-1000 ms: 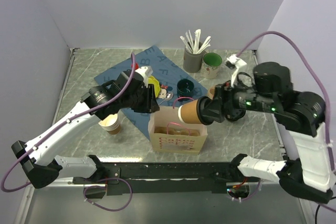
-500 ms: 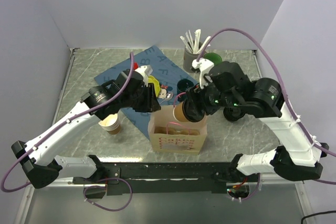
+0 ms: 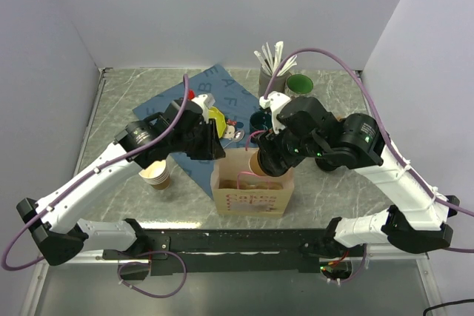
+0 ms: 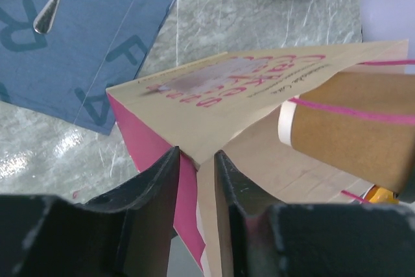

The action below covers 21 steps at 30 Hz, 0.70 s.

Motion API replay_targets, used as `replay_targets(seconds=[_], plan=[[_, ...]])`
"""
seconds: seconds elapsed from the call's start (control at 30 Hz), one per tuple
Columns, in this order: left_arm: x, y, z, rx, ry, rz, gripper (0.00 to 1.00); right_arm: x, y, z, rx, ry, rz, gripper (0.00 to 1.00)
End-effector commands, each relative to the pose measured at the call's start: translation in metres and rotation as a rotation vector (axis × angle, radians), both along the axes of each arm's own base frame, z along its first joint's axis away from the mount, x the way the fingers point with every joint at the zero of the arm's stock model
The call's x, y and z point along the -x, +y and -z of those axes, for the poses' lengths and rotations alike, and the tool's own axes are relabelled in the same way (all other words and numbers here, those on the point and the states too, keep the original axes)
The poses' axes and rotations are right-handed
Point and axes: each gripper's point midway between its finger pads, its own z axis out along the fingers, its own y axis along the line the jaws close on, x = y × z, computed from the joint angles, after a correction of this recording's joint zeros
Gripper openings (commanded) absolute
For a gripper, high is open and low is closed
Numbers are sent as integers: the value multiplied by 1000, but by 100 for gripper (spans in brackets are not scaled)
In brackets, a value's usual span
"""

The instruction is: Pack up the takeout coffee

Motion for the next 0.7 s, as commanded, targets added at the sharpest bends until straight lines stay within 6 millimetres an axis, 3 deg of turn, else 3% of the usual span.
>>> replay_targets(seconds=[0.0, 0.23, 0.37, 0.67], plan=[[3, -3, -9, -5, -6, 54, 35, 3, -12, 8, 42, 4, 34, 47], [4, 0, -12, -15, -13, 56, 24, 6, -8, 7, 38, 3, 34, 47], [6, -2, -15, 10, -23, 67, 3, 8, -6, 4, 37, -8, 29, 46], [6, -30, -38, 192, -123, 166, 1, 12, -9, 2, 109, -82, -32, 46]])
